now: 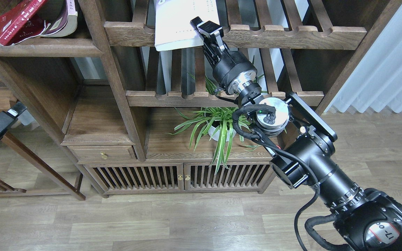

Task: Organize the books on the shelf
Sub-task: 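Pull the white book off the top shelf with the right gripper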

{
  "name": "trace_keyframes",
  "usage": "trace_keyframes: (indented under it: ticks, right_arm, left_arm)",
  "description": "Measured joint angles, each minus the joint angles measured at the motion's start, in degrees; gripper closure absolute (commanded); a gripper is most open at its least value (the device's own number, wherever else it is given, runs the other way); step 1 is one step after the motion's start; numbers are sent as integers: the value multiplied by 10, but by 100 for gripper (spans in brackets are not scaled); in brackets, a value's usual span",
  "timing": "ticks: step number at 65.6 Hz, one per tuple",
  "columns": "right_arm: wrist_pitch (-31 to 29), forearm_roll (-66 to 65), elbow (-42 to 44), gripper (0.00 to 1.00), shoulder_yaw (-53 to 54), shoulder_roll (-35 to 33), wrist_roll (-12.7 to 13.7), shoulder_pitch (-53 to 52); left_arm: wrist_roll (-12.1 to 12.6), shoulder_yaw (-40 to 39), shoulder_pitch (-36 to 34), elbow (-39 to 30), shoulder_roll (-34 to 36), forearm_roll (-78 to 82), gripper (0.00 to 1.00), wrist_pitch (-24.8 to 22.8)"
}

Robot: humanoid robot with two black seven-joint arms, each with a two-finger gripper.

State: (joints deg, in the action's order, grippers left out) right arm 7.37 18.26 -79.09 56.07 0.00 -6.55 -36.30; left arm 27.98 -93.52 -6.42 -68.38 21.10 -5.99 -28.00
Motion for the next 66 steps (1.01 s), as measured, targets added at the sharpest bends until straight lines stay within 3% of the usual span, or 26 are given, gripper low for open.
trace_keyframes:
  ticks: [10, 21, 37, 66]
  right_arm:
    - [-28, 2, -34, 94, -2, 0, 14, 43]
    - [-103, 2, -63, 95, -4, 0, 43, 95]
    - [-163, 2, -73, 94, -6, 0, 54, 168]
    - [-299, 2, -67, 94, -6, 0, 129, 328]
  left_arm:
    - [0, 33, 2, -8, -29, -51, 0, 0]
    - [0, 86, 6, -18, -41, -122, 0, 0]
    - [0, 149, 17, -23, -52, -194, 0, 0]
    - [0, 225, 33, -26, -87, -218, 0, 0]
